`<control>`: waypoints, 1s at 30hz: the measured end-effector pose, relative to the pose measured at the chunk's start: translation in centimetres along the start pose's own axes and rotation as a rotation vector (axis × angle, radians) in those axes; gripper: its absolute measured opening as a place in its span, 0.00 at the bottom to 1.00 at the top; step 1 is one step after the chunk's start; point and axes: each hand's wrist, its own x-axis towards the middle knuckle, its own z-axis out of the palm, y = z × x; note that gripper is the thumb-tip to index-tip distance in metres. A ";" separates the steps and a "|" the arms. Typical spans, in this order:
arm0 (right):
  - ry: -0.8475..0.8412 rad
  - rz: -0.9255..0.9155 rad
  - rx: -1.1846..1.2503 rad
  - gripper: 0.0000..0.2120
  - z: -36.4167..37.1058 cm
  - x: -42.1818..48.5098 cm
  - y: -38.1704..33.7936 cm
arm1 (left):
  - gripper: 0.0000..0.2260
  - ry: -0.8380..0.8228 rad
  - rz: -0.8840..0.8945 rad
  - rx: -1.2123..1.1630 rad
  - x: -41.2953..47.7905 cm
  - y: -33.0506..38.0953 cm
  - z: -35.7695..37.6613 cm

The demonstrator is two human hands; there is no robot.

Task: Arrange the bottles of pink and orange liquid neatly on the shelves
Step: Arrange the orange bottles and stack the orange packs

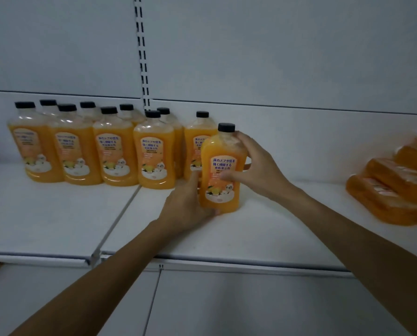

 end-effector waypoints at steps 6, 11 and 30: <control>0.030 0.062 0.097 0.37 2.3 2.5 -0.1 | 0.23 -0.039 -0.015 0.199 -0.7 -2.5 -2.7; 0.065 0.086 0.045 0.39 4.3 5.1 0.3 | 0.18 -0.131 -0.040 0.380 -1.5 -3.6 -3.5; -0.029 0.092 0.060 0.33 4.3 6.4 0.4 | 0.17 -0.164 -0.005 0.489 -1.4 -3.0 -3.0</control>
